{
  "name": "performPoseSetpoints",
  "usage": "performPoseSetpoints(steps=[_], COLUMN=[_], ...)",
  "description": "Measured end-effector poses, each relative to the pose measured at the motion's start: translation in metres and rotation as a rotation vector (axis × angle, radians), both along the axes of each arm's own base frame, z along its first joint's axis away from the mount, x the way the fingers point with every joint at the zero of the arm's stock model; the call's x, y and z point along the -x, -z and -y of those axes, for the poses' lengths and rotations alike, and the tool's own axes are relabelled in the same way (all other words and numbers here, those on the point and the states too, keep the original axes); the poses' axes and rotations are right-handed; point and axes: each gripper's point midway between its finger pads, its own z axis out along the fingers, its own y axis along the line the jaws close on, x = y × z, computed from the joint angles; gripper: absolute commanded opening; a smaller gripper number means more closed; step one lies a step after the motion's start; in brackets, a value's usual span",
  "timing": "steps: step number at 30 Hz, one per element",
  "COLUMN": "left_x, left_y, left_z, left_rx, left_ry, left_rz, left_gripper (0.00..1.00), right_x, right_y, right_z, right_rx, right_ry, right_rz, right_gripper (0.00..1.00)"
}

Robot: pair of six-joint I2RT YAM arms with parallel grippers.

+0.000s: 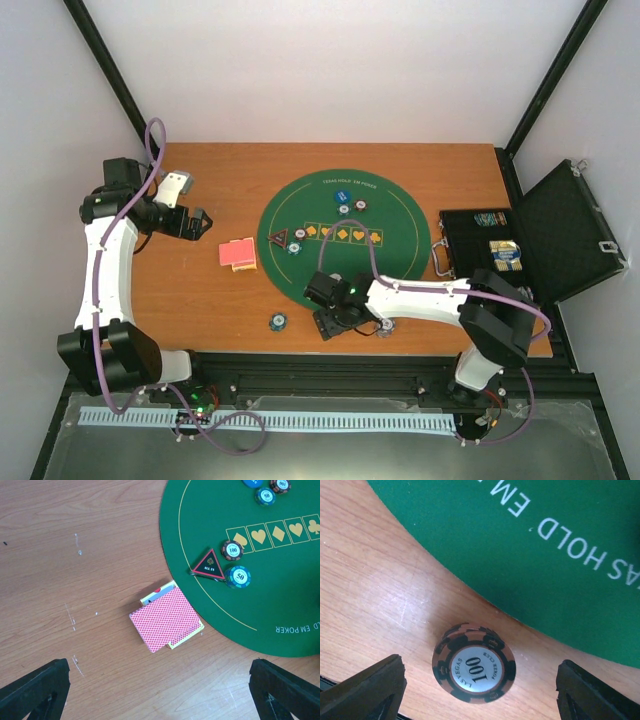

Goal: Distribute texas hold em gaming equipment

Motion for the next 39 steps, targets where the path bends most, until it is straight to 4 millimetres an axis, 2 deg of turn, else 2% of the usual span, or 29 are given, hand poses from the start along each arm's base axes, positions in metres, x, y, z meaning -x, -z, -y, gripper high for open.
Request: performPoseSetpoints(steps=[11,19,39], left_x=[0.000,0.000,0.000], left_y=[0.000,0.000,0.000], left_z=[0.000,0.000,0.001], left_rx=[-0.001,-0.001,0.002], left_ry=[0.001,0.002,0.003], left_rz=[0.001,0.000,0.000], left_gripper=[1.00,1.00,1.00], right_x=[0.003,0.003,0.005], right_y=[0.023,0.023,0.022], right_z=[-0.006,-0.007,-0.003], right_rx=[0.006,0.003,0.025], right_ry=[-0.001,-0.001,-0.010], right_rz=[-0.036,-0.035,-0.041], right_gripper=[0.68,0.55,0.54])
